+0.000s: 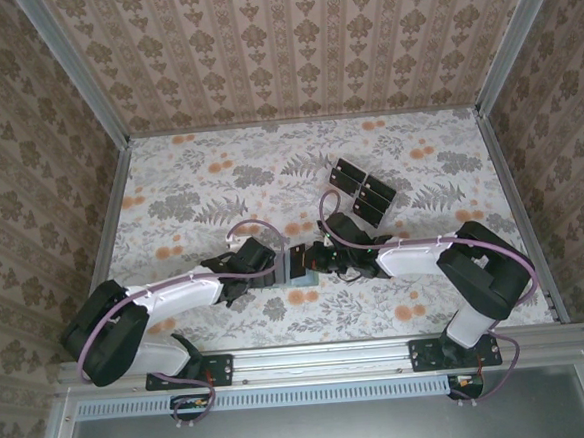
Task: Put the credit cards into the card holder
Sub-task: Insert the credit card into the card slot.
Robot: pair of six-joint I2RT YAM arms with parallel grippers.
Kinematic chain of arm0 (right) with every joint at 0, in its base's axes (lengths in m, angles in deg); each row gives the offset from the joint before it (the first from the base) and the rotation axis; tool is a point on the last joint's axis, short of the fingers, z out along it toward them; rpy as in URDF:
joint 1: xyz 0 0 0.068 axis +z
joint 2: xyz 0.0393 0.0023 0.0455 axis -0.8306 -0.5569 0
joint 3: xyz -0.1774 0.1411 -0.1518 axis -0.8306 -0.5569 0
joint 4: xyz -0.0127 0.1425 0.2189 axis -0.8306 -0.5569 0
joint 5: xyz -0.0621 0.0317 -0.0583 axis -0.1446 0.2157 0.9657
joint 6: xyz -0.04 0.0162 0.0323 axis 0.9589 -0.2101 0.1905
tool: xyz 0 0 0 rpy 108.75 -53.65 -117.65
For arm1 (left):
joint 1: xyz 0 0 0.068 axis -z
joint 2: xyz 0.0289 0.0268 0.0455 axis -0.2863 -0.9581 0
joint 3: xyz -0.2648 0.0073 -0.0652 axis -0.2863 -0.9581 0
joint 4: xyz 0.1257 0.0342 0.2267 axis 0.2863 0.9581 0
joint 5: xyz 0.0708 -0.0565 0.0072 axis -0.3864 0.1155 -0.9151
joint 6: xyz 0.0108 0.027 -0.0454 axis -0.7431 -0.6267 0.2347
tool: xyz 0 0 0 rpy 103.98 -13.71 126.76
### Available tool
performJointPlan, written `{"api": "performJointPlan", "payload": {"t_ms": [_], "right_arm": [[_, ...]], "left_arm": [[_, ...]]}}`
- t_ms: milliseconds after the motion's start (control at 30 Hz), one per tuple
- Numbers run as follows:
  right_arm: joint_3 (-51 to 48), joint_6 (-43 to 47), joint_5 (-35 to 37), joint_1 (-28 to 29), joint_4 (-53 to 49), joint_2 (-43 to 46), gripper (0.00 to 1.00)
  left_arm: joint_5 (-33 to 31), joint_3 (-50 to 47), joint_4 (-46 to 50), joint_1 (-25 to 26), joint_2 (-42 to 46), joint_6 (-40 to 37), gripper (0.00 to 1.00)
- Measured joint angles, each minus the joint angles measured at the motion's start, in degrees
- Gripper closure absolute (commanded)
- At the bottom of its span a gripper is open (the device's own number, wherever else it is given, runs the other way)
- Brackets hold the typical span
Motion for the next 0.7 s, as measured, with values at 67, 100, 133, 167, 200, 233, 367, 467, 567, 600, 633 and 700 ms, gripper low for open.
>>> {"api": "performJointPlan", "payload": {"t_ms": [67,100,133,167,200,233,367,467,567,600,633,700], "right_arm": [[-0.1,0.0,-0.1,0.0,0.5,0.5,1.00],[-0.2,0.0,-0.1,0.0,0.9,0.9,1.00],[-0.3,0.0,-0.1,0.0,1.4,1.1,1.00],[-0.5,0.0,-0.1,0.0,2.1,1.3,1.00],[-0.6,-0.1,-0.1,0.0,2.9,1.3,1.00],[-0.8,-0.3,-0.1,0.0,3.7,1.3,1.00],[-2.0,-1.2,-0.1,0.0,7.1,1.3,1.00],[-2.5,-2.0,-0.1,0.0,9.7,1.0,1.00],[-2.5,-2.9,-0.1,0.0,12.0,0.2,1.00],[-2.5,-3.0,-0.1,0.0,12.5,-0.2,1.00],[-2.5,-3.1,-0.1,0.0,13.1,-0.6,1.00],[-2.5,-3.3,-0.1,0.0,13.6,-1.4,1.00]], "left_arm": [[0.0,-0.1,0.0,0.0,0.0,0.5,0.00],[-0.1,-0.2,0.1,0.0,0.0,0.7,0.00],[-0.1,-0.2,0.1,0.0,0.0,1.0,0.00],[-0.2,-0.3,0.0,0.0,0.0,1.3,0.00],[-0.3,-0.3,0.0,0.0,0.0,1.4,0.00],[-0.3,-0.3,0.0,0.0,0.1,1.6,0.00],[-0.5,-0.6,0.0,0.1,0.3,2.4,0.00],[-0.7,-0.6,0.0,0.4,0.3,2.8,0.00],[-0.9,-0.6,0.0,0.5,0.3,2.8,0.00],[-0.9,-0.6,0.0,0.5,0.3,2.8,0.00],[-0.9,-0.6,0.0,0.5,0.3,2.8,0.00],[-0.9,-0.7,0.0,0.5,0.3,2.8,0.00]]}}
